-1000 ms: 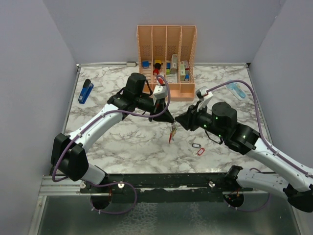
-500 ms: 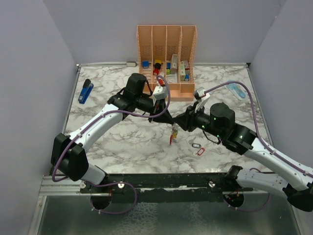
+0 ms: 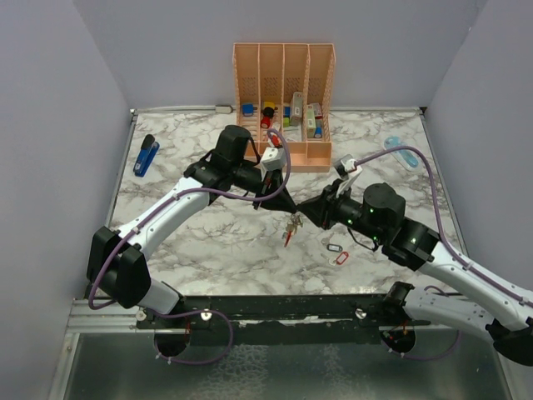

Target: Put the keys on the keyring

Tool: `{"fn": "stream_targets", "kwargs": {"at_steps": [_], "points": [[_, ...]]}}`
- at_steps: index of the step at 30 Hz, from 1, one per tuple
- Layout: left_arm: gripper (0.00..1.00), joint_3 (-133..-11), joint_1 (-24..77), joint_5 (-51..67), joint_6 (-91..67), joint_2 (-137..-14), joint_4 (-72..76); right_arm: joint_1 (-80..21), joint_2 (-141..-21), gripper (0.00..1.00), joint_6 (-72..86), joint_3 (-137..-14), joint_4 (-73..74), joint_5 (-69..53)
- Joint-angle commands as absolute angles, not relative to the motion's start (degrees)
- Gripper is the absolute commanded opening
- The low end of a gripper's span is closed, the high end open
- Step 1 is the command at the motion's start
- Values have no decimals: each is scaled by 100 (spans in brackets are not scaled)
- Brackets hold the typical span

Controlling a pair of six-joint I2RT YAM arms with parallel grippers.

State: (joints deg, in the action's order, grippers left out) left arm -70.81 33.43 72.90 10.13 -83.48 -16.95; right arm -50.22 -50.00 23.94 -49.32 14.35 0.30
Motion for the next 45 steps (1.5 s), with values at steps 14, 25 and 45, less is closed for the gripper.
{"fn": "stream_targets", "kwargs": {"at_steps": [14,25,45], "points": [[0,-7250,3366,7793,513,-8314,-1227,-5036,-4930,4,2488,-4657,1029,-83],[10,-7225,3366,7413,268,-8356,-1033,-5036,-4895,1,2641,-4792,1475,6],[71,-7729,3322,6265,1075,-8519,-2095,-5036,-6223,1,3952,-7200,4996,955]]}}
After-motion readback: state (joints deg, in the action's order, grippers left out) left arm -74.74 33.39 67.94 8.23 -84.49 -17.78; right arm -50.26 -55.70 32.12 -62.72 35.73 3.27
